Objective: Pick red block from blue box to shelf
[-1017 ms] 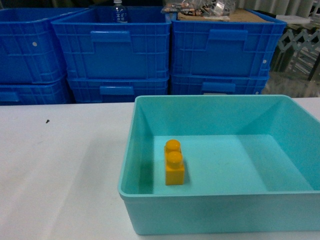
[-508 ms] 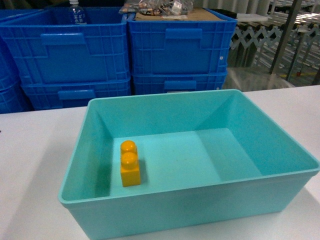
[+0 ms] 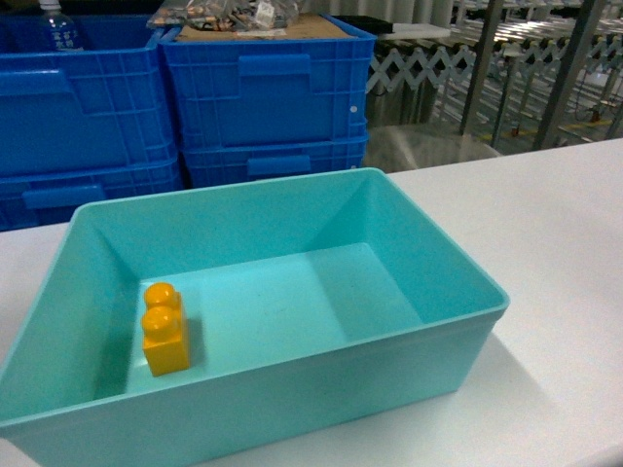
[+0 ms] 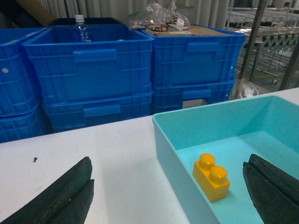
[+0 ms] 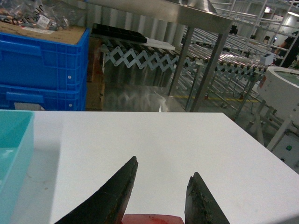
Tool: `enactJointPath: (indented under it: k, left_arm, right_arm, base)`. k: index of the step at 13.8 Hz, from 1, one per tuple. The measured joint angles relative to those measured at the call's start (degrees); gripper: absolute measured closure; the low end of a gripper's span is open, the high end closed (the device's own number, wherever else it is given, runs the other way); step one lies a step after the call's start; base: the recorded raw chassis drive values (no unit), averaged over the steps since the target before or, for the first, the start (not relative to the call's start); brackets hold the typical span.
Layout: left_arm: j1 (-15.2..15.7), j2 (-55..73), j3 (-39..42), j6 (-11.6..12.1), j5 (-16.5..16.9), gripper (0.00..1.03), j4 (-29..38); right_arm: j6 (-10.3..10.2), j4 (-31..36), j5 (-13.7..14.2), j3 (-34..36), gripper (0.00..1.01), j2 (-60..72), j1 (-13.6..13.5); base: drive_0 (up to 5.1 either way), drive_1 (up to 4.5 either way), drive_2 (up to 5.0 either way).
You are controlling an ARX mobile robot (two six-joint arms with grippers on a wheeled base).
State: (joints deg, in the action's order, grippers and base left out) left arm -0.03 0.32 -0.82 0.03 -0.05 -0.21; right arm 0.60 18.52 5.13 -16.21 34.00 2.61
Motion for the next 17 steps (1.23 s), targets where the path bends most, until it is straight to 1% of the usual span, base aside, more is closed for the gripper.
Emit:
enactJointPath:
  k: [6, 17]
  left_arm:
    - [0.0, 0.02, 0.0, 0.0, -0.11, 0.05, 0.0]
    - [0.02, 0.02, 0.0, 0.0, -0.02, 0.05, 0.02]
  right_arm:
    - [-0.02, -0.04, 0.0, 0.0, 0.73, 0.04, -0.31]
    - [-0.15, 0.0, 0.28, 0.04, 0.73, 0.0, -0.31]
  base:
    - [-1.4, -1.43, -1.4]
    - [3.1, -5.5, -1.7]
